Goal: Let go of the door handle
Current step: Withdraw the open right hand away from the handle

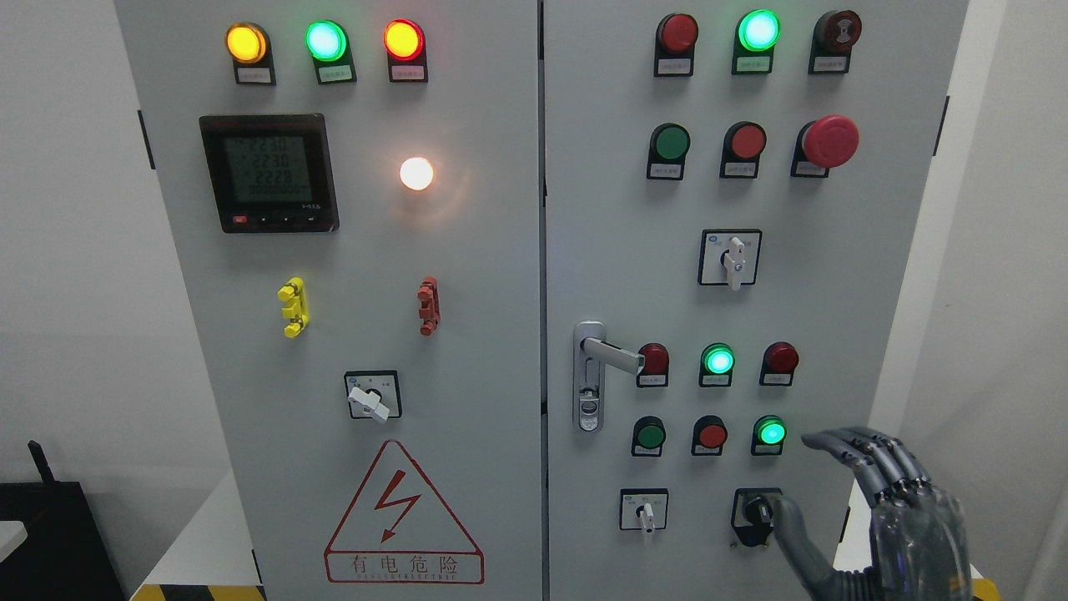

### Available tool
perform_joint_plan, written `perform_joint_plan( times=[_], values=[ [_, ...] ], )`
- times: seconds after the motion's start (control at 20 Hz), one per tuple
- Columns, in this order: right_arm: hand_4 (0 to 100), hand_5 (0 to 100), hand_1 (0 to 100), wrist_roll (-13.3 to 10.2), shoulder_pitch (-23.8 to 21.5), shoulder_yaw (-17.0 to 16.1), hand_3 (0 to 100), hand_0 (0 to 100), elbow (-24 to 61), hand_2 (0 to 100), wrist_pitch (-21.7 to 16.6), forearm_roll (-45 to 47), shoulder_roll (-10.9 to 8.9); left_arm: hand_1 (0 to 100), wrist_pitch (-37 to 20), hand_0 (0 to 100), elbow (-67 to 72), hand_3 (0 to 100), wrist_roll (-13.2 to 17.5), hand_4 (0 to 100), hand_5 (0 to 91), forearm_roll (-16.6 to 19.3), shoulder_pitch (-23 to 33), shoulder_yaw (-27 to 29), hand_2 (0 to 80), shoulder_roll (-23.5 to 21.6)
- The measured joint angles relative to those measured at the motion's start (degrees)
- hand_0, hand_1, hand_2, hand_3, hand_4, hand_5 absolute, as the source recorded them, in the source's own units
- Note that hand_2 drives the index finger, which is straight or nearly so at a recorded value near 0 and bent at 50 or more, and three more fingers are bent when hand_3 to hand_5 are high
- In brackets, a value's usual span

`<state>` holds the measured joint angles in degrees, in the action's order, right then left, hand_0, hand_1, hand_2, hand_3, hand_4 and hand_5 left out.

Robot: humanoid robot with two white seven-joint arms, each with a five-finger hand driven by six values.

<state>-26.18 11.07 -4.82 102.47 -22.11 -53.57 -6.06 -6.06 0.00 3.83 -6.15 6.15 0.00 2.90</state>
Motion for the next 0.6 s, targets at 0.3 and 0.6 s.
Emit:
perform_joint_plan(
  times=[0.3,0.6],
  values=[
    [0,0,24,2.3,1.2,-0.6,0,44,1.3,0,-0.1,0.6,-0.43,39,0.0,12,0.0,0,0.0,0,0.0,0.0,0.0,0.0,0.0,0.0],
    [0,0,24,3.3,2.7,0.9,0,44,2.3,0,0.1,0.8,-0.02,39,0.0,12,0.0,0,0.0,0,0.0,0.0,0.0,0.0,0.0,0.0]
  ],
)
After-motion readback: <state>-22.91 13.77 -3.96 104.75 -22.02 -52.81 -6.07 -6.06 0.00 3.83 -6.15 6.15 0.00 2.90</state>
